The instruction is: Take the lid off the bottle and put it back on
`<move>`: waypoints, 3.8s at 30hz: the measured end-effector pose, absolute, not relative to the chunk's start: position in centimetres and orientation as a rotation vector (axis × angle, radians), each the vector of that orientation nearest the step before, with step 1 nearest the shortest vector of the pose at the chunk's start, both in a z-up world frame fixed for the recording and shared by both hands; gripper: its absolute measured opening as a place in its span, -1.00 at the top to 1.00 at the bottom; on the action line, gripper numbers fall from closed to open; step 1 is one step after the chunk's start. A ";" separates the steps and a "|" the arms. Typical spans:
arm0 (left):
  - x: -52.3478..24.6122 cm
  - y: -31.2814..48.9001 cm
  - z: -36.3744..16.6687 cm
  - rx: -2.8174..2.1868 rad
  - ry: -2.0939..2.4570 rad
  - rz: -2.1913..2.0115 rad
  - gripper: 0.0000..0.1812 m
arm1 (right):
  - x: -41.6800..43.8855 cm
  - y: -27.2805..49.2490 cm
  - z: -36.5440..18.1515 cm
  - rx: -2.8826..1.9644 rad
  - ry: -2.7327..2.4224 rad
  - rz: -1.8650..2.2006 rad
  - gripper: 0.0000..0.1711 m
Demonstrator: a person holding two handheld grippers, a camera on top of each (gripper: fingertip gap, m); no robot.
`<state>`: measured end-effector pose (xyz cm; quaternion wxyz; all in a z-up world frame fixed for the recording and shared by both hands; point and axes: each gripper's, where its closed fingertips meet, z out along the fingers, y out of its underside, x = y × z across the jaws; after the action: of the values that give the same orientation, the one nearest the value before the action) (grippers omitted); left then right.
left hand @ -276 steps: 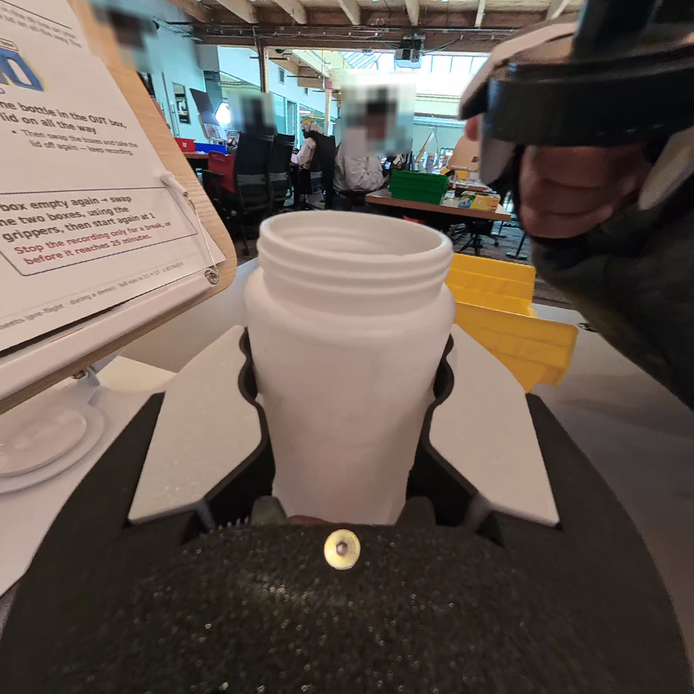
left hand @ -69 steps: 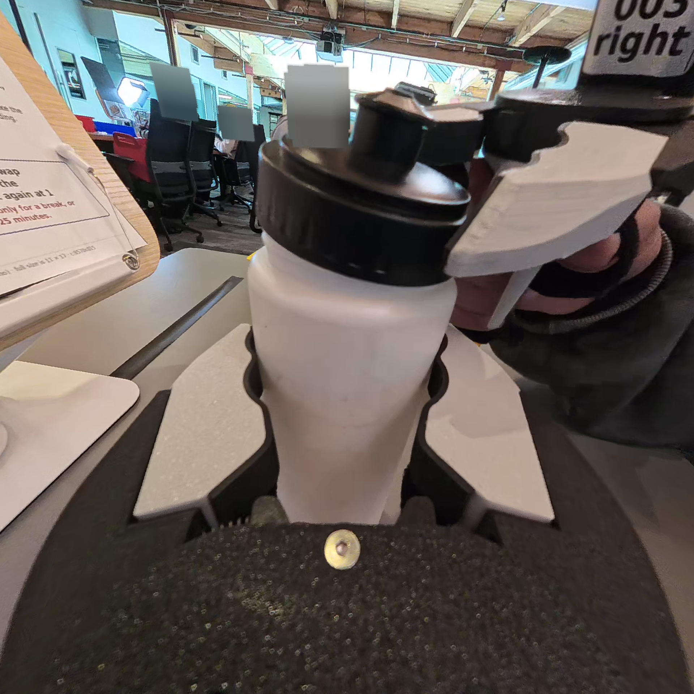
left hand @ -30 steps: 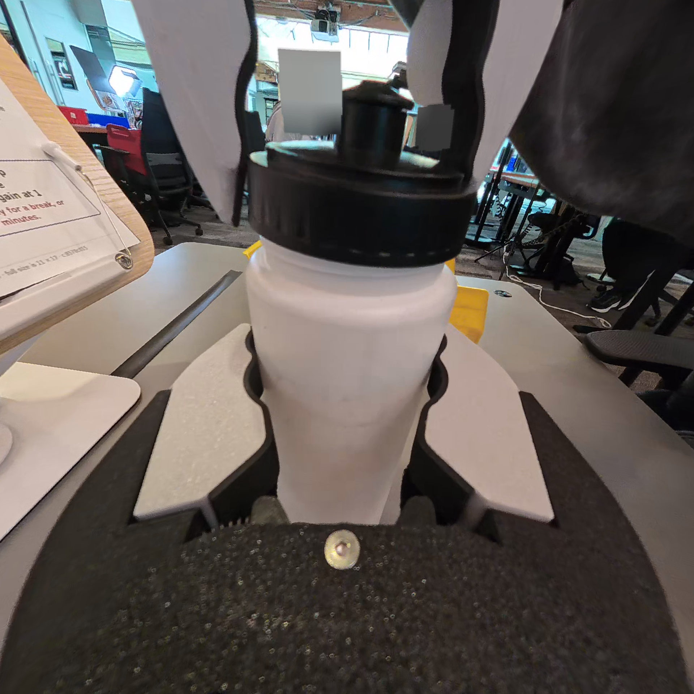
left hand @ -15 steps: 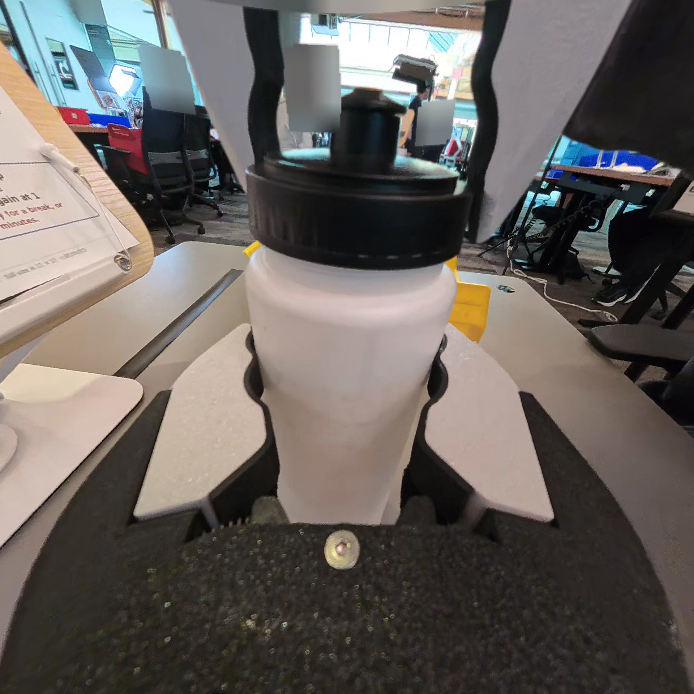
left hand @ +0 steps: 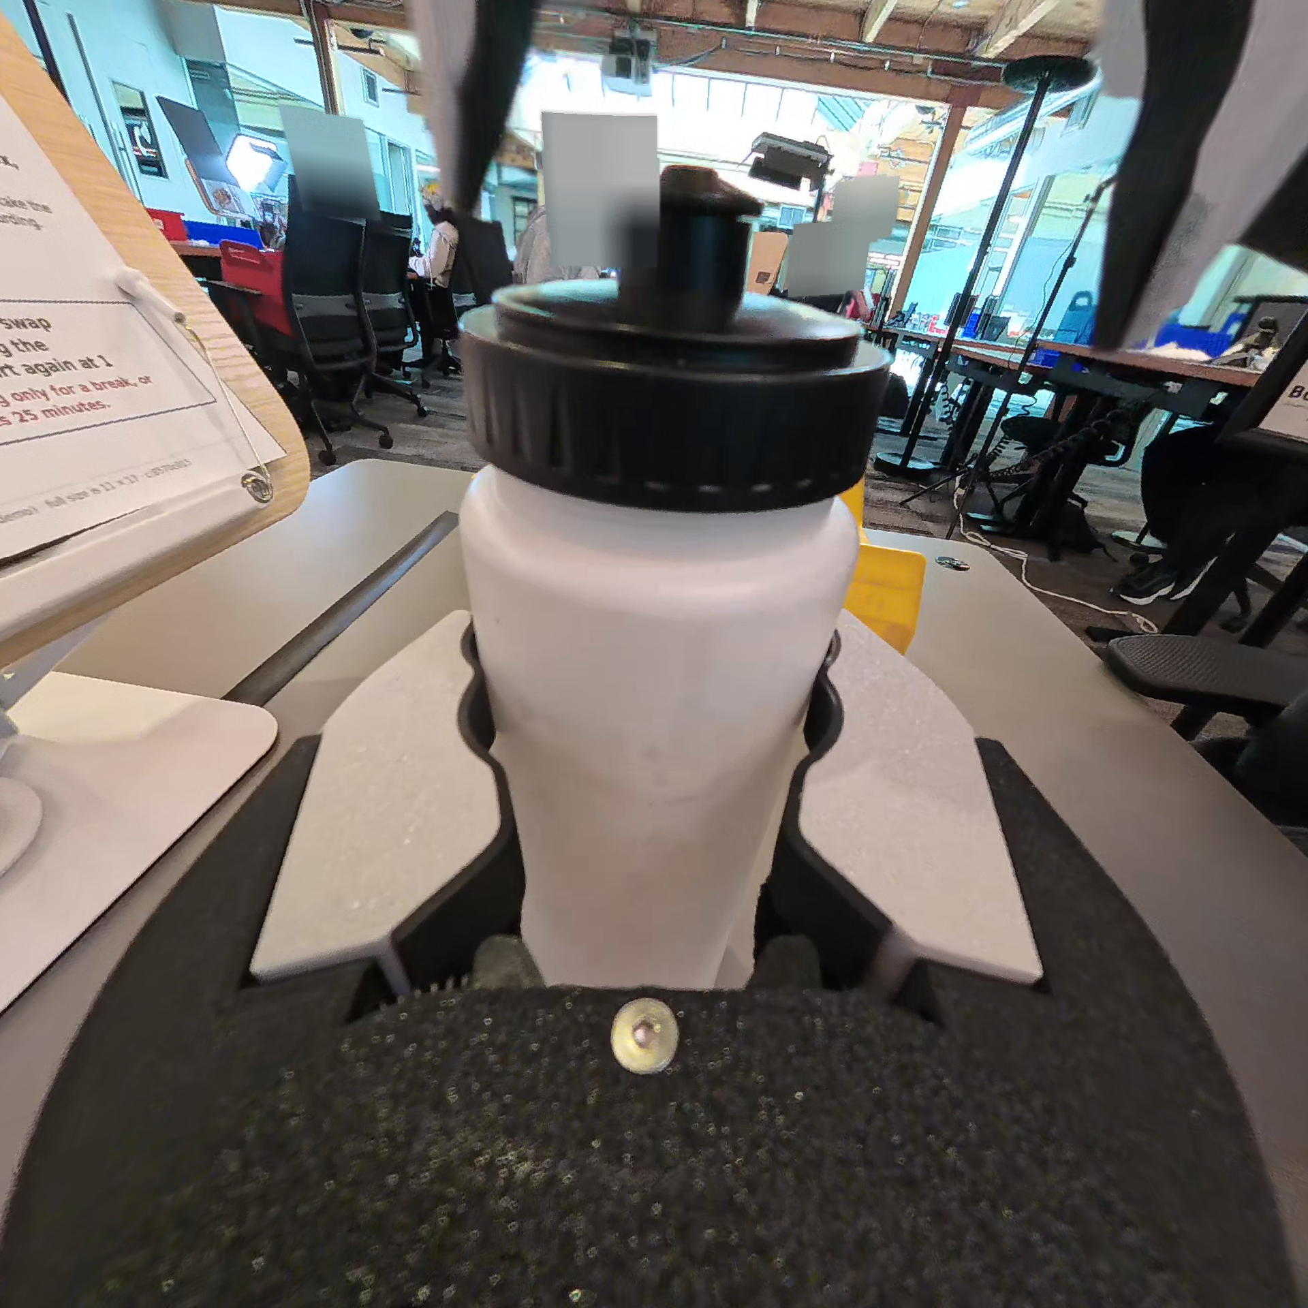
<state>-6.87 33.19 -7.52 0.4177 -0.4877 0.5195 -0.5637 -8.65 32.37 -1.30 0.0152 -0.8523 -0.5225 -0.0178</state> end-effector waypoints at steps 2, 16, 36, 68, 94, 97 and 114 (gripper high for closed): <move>-6.8 33.0 -7.6 -1.222 1.315 -1.412 0.04 | -8.4 33.1 -0.2 -2.273 -1.995 -0.191 -0.29; -6.6 32.5 -7.7 -1.216 1.366 -1.402 0.04 | -9.1 34.1 -1.3 -1.091 -2.777 -0.432 0.10; -6.7 32.6 -7.7 -1.221 1.361 -1.402 0.04 | -9.0 33.4 -2.4 -1.811 -2.553 -0.186 0.20; -6.9 32.6 -7.6 -1.212 1.321 -1.414 0.04 | -8.7 31.1 -3.9 -2.781 -1.718 -0.041 -0.46; -7.0 32.0 -7.8 -1.206 1.385 -1.417 0.04 | -9.4 33.1 -2.7 -1.389 -2.822 -0.065 0.03; -7.1 32.0 -7.8 -1.206 1.390 -1.414 0.04 | -9.6 33.3 -3.2 -1.355 -2.808 -0.048 0.15; -7.4 32.6 -7.7 -1.231 1.367 -1.406 0.04 | -9.9 33.5 -3.2 -2.444 -1.958 0.002 0.15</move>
<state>-7.37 32.57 -7.73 0.4015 -0.4871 0.5408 -0.5560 -9.93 33.55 -3.18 0.0049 -0.7804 -0.6253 0.0005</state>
